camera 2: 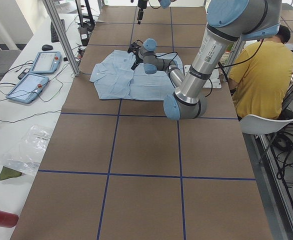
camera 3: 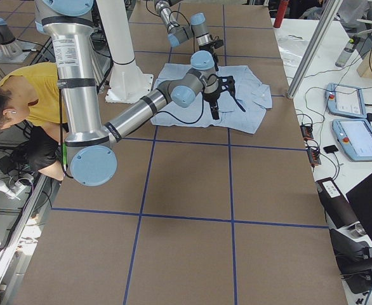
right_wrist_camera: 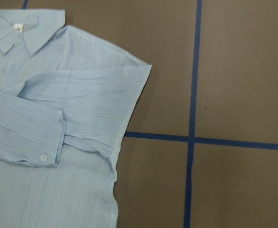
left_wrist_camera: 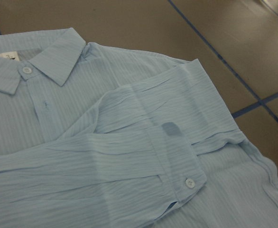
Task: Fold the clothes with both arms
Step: 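Release the sleeve and move both grippers to the hem nearest the robot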
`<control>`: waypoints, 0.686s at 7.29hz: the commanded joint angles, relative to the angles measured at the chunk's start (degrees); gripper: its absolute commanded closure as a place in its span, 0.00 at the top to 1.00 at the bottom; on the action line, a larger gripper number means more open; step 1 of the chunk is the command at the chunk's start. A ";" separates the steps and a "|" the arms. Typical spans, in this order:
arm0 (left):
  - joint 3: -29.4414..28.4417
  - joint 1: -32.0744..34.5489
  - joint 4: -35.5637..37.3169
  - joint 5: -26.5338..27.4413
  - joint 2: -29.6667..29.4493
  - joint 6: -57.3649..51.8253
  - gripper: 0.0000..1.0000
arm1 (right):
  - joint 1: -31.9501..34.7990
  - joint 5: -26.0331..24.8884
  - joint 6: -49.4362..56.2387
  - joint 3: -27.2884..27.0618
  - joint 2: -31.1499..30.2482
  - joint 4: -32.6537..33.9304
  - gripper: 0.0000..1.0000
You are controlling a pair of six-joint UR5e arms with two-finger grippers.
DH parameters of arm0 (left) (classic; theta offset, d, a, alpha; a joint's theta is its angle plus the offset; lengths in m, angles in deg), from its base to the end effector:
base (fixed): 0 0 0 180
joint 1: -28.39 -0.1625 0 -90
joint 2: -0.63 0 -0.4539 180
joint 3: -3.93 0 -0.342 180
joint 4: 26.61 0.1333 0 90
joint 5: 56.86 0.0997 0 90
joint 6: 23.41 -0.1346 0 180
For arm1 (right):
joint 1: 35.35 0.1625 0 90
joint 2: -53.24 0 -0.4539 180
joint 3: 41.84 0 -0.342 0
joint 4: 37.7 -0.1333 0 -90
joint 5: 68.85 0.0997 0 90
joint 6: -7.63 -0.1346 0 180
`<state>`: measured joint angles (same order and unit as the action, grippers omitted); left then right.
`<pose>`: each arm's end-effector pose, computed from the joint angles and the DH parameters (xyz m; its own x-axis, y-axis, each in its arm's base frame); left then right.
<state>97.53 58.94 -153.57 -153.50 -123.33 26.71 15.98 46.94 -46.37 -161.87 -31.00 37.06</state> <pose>0.5259 -0.4471 0.2701 0.4386 0.4807 -0.7593 0.1664 0.7869 0.5942 -0.2415 -0.4214 0.4128 0.6069 -0.0887 0.7898 -0.1668 0.9574 0.2356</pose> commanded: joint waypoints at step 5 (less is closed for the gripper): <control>25.22 -15.38 2.07 6.35 31.54 22.70 1.00 | -35.30 -30.94 -27.10 -8.81 -13.74 -1.54 1.00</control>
<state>120.39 49.16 -151.73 -150.56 -96.30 43.70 -14.45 20.05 -69.55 -170.39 -42.63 36.53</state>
